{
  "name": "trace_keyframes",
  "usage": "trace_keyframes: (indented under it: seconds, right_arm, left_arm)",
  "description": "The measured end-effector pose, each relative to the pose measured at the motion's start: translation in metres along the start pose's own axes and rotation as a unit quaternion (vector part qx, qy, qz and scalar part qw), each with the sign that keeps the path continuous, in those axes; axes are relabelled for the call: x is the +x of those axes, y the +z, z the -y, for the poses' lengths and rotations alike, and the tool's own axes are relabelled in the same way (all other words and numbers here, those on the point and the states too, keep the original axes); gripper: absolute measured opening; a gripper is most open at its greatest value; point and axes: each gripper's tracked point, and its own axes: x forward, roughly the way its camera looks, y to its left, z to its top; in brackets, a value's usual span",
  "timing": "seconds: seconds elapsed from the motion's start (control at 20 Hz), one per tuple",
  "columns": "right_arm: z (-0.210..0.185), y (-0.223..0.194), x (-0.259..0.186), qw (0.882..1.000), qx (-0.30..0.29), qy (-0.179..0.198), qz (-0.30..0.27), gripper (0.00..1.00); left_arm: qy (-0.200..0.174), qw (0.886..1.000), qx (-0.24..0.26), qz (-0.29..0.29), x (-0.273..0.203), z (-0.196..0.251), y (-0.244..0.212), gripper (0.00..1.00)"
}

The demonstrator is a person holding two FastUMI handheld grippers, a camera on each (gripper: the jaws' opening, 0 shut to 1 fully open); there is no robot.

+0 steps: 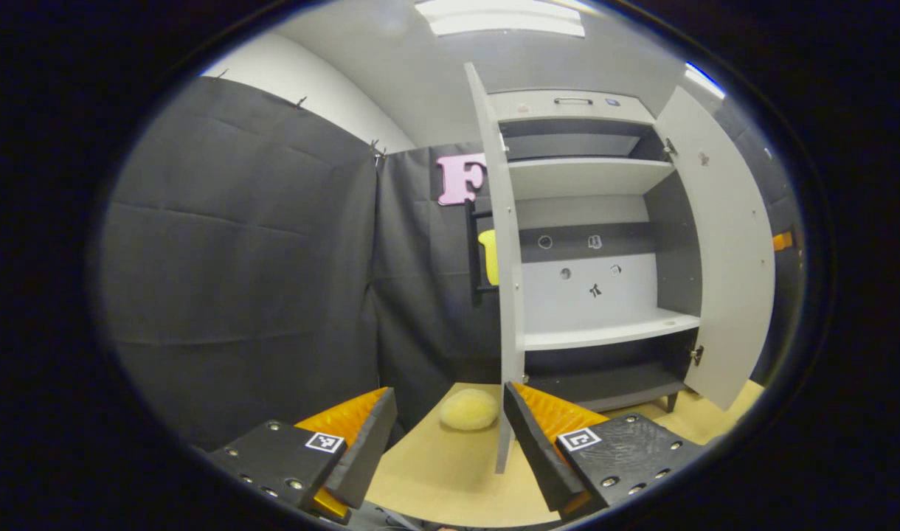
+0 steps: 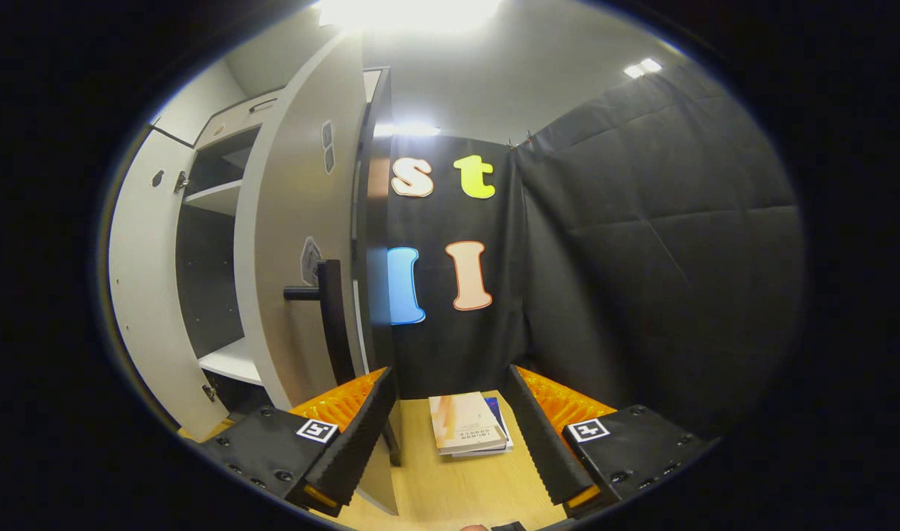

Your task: Grasp the bottle in the cabinet with the left hand and place it on the coaster, then close the right door with the right hand and the left door with the left hand.

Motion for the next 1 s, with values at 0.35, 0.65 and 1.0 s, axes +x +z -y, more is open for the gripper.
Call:
trace_keyframes:
  seconds: [0.35, 0.65, 1.0]
  right_arm:
    - [-0.008, 0.004, -0.003, 0.999, -0.025, -0.031, 0.001, 0.95]
    - [-0.017, 0.003, -0.009, 0.999, -0.021, -0.050, -0.004, 0.95]
    - [-0.037, 0.003, -0.015, 0.998, -0.020, -0.060, -0.003, 0.95]
  left_arm:
    - [0.001, 1.000, -0.008, -0.003, 0.022, -0.024, -0.010, 0.89]
    - [-0.011, 1.000, -0.018, -0.010, 0.043, -0.037, -0.025, 0.89]
    - [-0.029, 0.999, -0.031, -0.012, 0.062, -0.043, -0.030, 0.90]
